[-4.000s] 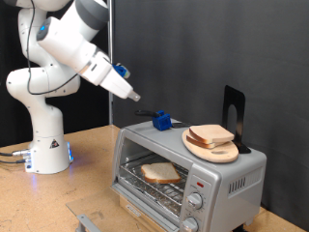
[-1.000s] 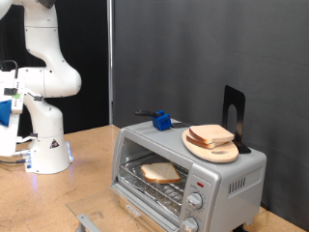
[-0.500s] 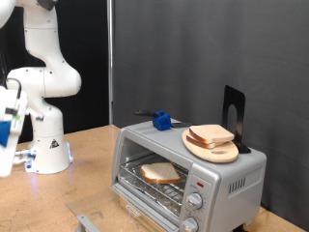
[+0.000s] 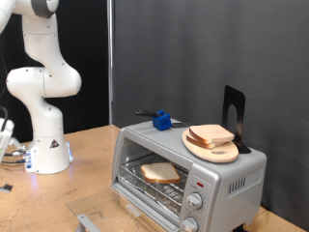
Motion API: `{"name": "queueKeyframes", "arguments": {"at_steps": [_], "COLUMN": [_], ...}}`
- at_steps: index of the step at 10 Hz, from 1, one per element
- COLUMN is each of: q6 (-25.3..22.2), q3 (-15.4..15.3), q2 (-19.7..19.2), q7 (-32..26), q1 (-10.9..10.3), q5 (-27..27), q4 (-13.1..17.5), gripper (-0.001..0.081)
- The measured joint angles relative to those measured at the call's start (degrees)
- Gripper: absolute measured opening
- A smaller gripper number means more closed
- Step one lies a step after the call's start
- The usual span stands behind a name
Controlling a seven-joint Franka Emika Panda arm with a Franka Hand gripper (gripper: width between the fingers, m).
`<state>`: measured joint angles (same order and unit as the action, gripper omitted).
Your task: Make a piece of toast with the oven
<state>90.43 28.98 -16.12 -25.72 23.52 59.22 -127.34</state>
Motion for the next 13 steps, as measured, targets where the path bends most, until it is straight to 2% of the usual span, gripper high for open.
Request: {"name": "queueKeyframes", "arguments": {"at_steps": [4,7,10,13], "q6": [2.8,2.0,1.5,3.7], "q3": [-0.8,-4.0,-7.6,-9.2], "q2": [-9.3,-13.8,-14.2,-13.3], "q7": [-5.1,-9.8,-12.8,-13.7], "q1": [0.4,0.4,-1.0,-4.3], "q5": [2.2,4.5,4.3,4.3], "q4": [5.1,6.6,4.3,-0.4], "gripper": [0.0803,0.0803,0.0803,0.0803]}}
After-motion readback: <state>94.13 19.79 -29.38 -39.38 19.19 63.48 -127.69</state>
